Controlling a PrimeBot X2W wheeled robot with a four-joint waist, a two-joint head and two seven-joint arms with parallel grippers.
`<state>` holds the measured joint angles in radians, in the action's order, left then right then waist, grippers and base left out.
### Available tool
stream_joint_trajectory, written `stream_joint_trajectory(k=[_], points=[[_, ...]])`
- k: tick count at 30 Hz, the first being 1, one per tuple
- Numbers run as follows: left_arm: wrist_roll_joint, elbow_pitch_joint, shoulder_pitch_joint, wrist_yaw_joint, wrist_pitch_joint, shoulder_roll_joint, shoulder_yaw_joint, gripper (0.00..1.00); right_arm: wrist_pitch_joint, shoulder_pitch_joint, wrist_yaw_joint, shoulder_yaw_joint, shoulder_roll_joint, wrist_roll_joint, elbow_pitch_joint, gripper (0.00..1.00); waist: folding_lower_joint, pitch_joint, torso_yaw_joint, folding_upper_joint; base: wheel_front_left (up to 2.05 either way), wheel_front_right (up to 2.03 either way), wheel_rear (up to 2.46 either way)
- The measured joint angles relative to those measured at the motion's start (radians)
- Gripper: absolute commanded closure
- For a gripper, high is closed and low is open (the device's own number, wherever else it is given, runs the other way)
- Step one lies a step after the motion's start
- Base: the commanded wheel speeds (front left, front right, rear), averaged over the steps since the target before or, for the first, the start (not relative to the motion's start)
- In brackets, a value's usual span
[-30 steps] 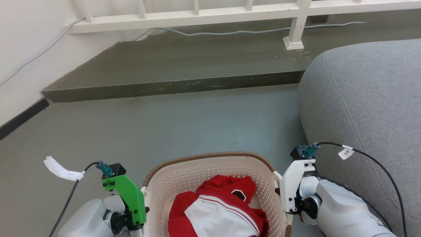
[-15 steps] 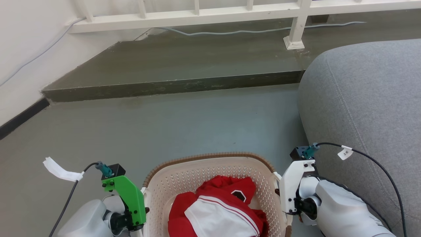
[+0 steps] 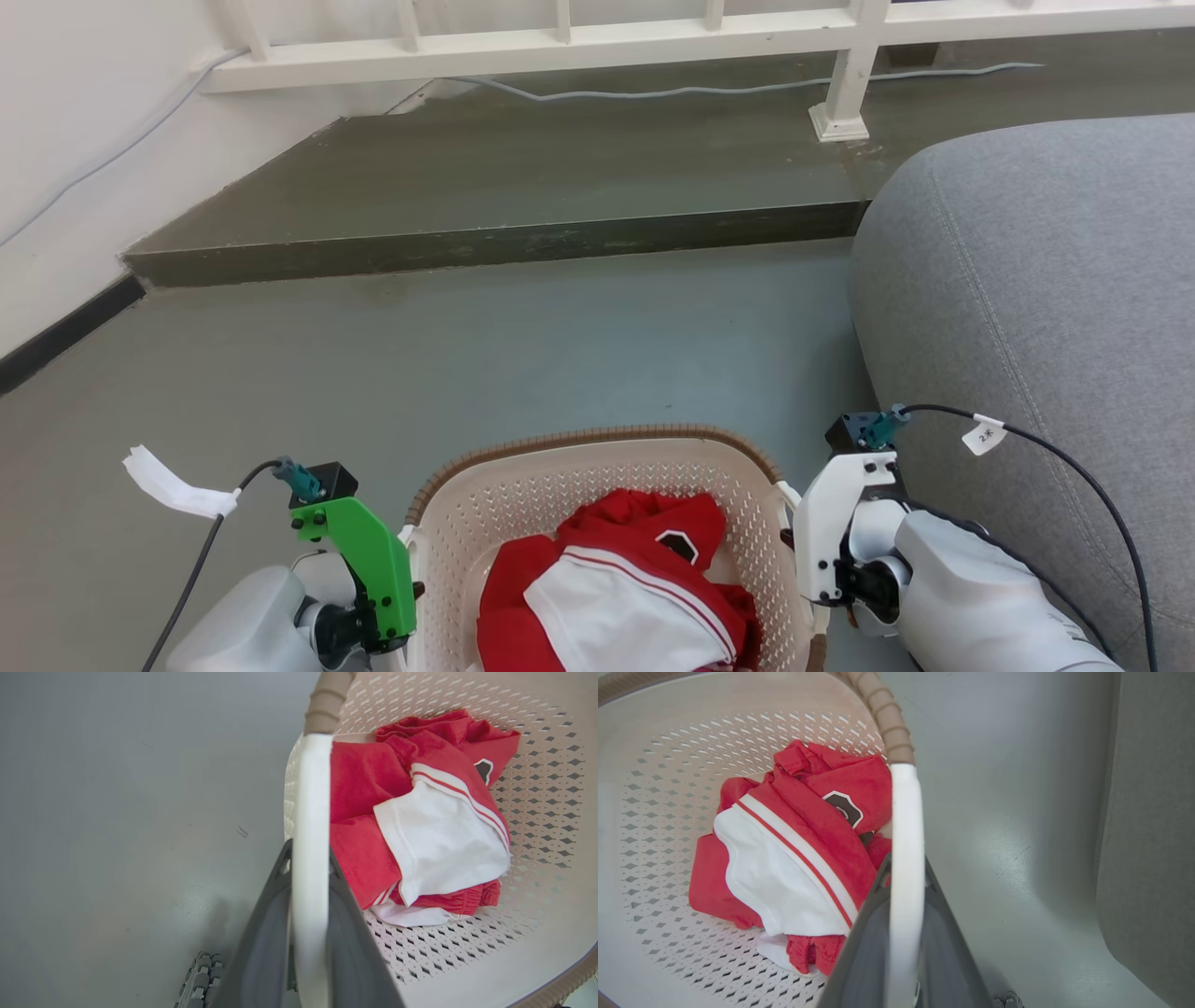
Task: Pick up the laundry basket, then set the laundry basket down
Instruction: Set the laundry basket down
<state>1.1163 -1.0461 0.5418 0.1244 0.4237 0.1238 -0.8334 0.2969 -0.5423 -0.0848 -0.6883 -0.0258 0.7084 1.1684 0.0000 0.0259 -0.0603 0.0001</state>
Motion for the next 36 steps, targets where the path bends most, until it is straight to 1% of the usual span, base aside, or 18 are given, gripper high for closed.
stream_joint_trajectory(k=[7,11,15,20,22,26,32,33,36], points=[[-0.005,-0.006,0.001,0.004,-0.052,0.001,-0.001,1.00,-0.037,0.000,0.012,-0.003,0.002,0.000,-0.006,1.00,0.0000,0.012,0.003,0.0000,0.00,0.00,0.00],[-0.025,-0.002,0.004,0.008,-0.102,0.003,-0.006,1.00,-0.062,-0.002,0.024,-0.003,0.002,0.000,-0.013,1.00,0.0000,0.036,0.004,0.0000,0.00,0.00,0.00],[-0.034,-0.003,0.022,0.008,-0.133,0.005,-0.008,1.00,-0.081,-0.013,0.027,-0.005,0.003,0.000,-0.020,1.00,0.0000,0.070,0.004,0.0000,0.00,0.00,0.00],[-0.047,-0.007,0.065,0.008,-0.179,0.005,-0.007,1.00,-0.114,-0.056,0.044,-0.004,0.002,-0.001,-0.025,1.00,0.0000,0.125,0.005,0.0000,0.00,0.00,0.00],[-0.056,-0.009,0.081,0.008,-0.194,0.005,-0.006,1.00,-0.125,-0.071,0.044,-0.004,0.002,-0.003,-0.025,1.00,0.0000,0.149,0.005,0.0000,0.00,0.00,0.00],[-0.068,-0.011,0.104,0.008,-0.222,0.002,-0.007,1.00,-0.147,-0.090,0.061,-0.002,0.003,-0.004,-0.024,1.00,0.0000,0.202,0.007,0.0000,0.00,0.00,0.00],[-0.093,-0.012,0.151,0.008,-0.249,0.001,-0.016,1.00,-0.181,-0.119,0.072,-0.001,0.002,-0.007,-0.024,1.00,0.0000,0.284,0.011,0.0000,0.00,0.00,0.00],[-0.097,-0.013,0.166,0.008,-0.259,0.001,-0.020,1.00,-0.190,-0.134,0.077,-0.001,0.002,-0.016,-0.024,1.00,0.0000,0.312,0.014,0.0000,0.00,0.00,0.00],[-0.099,-0.014,0.185,0.008,-0.274,0.001,-0.020,1.00,-0.200,-0.156,0.078,-0.002,0.001,-0.025,-0.022,1.00,0.0001,0.354,0.018,0.0000,0.00,0.00,0.00]])
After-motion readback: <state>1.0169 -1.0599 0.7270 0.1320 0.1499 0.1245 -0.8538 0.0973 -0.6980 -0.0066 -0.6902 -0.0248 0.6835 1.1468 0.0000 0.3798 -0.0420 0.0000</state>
